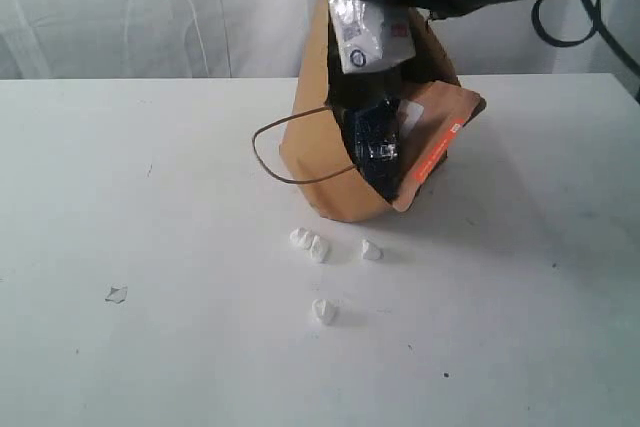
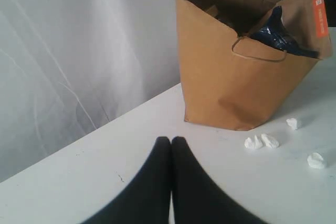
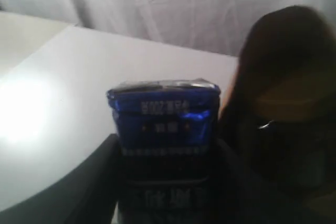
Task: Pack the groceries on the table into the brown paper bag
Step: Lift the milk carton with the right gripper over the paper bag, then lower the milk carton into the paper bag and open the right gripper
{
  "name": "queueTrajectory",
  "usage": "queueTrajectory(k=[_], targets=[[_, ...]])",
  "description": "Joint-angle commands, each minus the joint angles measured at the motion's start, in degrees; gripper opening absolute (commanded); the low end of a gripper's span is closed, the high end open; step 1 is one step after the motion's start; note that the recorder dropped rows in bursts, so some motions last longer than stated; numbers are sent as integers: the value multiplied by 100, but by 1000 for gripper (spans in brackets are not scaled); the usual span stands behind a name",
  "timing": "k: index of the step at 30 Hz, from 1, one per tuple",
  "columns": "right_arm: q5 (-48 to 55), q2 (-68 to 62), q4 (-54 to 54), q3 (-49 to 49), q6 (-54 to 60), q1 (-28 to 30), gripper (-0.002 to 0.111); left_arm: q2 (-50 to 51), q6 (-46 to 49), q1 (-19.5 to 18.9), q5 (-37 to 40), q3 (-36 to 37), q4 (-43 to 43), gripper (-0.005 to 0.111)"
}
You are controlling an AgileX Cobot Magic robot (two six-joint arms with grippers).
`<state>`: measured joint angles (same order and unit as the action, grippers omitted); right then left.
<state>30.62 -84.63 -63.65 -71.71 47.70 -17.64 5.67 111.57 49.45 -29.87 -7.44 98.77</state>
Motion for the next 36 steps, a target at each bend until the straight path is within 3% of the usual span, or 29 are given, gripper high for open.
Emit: queueTrajectory(k=[1, 9, 11, 16, 17, 36], targets=[[-1187, -453, -746, -187, 1003, 54, 0, 8, -33, -12, 3, -1, 118, 0], [-1788, -1581, -854, -896, 1509, 54, 4, 8, -33, -12, -6, -1, 118, 0], [-1763, -1693, -854, -1028, 1664, 41, 17, 8, -33, -12, -6, -1, 118, 0], [-1722, -1844, -854, -1114, 2136, 33, 65, 8, -33, -12, -6, -1, 118, 0], [-1706, -1854, -854, -1114, 2136, 33, 67, 8, -33, -12, -6, -1, 118, 0], [-1778, -1651, -854, -1114, 2136, 33, 68, 8, -33, -12, -6, -1, 118, 0]])
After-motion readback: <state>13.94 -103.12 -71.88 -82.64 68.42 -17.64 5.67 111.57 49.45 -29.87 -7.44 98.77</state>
